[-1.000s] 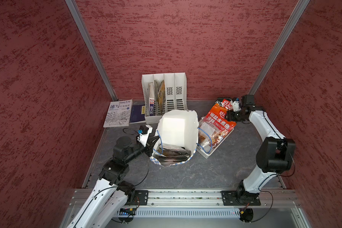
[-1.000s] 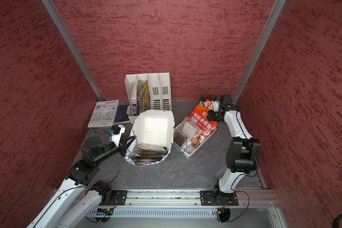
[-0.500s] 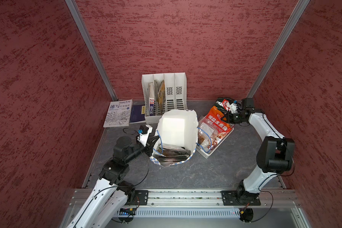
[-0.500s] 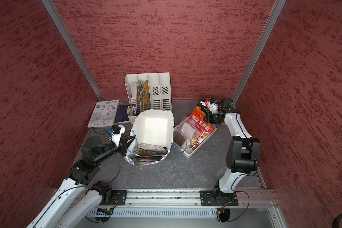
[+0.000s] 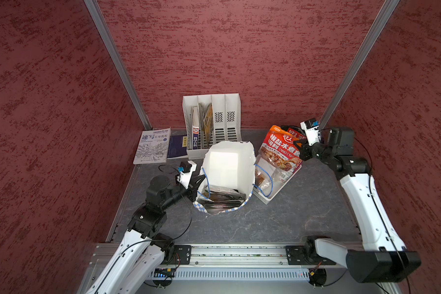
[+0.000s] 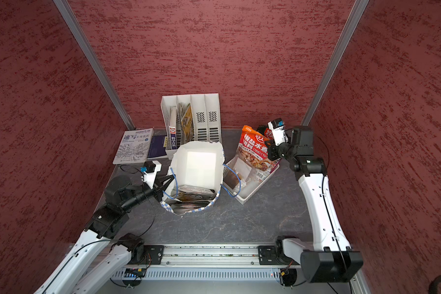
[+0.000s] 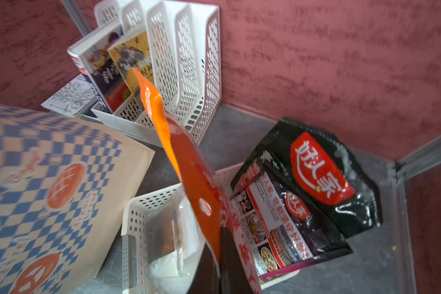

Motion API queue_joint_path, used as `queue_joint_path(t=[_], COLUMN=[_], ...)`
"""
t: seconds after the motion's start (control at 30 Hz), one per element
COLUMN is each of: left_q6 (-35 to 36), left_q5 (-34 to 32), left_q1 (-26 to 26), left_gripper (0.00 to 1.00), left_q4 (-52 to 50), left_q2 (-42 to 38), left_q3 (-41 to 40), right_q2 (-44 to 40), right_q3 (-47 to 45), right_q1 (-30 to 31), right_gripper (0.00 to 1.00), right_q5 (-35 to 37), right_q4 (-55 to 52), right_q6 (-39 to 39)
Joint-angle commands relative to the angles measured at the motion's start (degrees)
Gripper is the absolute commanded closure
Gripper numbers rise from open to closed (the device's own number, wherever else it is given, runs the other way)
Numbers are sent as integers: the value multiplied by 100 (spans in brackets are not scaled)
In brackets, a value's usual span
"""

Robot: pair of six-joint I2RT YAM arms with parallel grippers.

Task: Place the condiment packets inside the bag
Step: Pick up the condiment packet from the storage box, then place the condiment packet in the paper bag.

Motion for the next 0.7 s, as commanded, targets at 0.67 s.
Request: queue_joint_path(t=[0.67], left_q6=[98], left_q5=[79], left_q1=[-11], left_gripper=[100], left_q4=[250], left_q2=[-23], left_q3=[34], right_q2=[182], right_q3=[4123], right_q1=[1234], right_gripper=[100], right_q5=[-1264], right_q4=[854], right_q6=[1916])
